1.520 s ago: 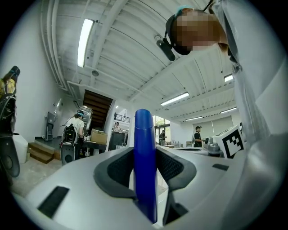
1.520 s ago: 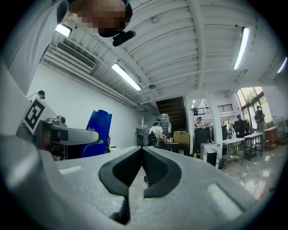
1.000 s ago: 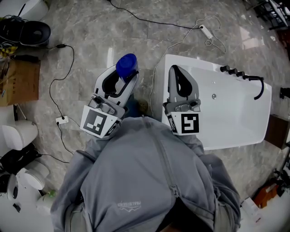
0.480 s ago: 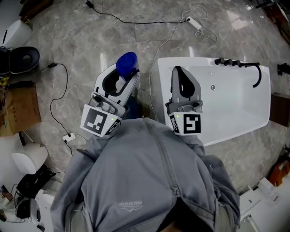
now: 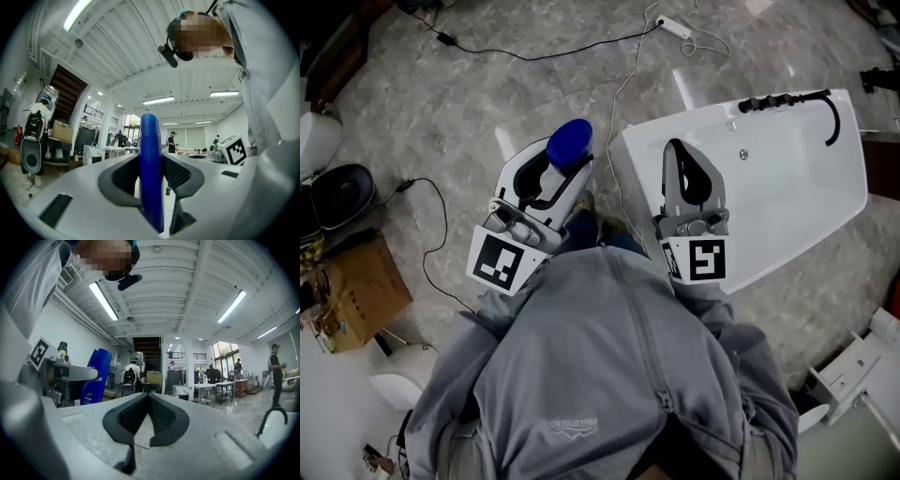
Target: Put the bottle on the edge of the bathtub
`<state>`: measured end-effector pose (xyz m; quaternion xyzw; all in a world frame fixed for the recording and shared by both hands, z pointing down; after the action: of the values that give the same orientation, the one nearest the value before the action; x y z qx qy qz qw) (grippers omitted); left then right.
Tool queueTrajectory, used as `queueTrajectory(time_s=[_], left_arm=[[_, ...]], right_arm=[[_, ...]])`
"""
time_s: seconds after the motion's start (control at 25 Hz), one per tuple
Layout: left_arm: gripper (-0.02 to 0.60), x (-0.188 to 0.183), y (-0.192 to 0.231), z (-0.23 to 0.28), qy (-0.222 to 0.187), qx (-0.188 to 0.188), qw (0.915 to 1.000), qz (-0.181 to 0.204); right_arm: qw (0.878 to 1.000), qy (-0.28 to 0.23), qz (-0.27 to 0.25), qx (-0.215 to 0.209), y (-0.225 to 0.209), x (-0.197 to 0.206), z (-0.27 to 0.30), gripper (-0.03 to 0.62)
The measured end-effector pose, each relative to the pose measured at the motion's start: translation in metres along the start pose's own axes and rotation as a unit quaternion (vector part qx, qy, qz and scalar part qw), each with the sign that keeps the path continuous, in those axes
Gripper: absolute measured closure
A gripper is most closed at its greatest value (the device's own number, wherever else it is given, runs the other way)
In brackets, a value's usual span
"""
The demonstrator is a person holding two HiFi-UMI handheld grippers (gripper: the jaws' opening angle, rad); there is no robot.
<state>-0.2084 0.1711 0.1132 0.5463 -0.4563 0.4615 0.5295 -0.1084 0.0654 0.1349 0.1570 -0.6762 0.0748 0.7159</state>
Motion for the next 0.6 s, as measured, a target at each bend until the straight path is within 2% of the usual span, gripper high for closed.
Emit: queueTrajectory(time_s=[0.2,0.4,0.6], left_arm=[[0.433,-0.001,0.002,0.035,0.000,0.056,0.9984,0.009],[0.433,0.000,-0.017,0.078,-0.012,0.115,0.9933,0.013],[0.432,0.013,-0.037,0.129,-0.009,0.154,0.9878,0.021]], right_arm=[[1.000,0.000,0.003,0.019,-0.014,0.004,-0.005,0.591],[0.999,-0.006,0.003,0.040,-0.040,0.006,-0.005,0.591],[0.998,-0.009,0.013,0.061,-0.073,0.015,-0.007,0.591]])
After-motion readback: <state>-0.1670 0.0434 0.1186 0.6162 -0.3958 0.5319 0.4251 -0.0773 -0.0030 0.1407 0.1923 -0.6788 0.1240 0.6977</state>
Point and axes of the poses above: the fingertips, and each gripper's own axes: z forward along the fingers, y to its left, x out of its underside, the point moved 2 cm from there along -z, backward along the fingers, and after that the axes turned 3 degrees about -z, right-handed, at the moved point
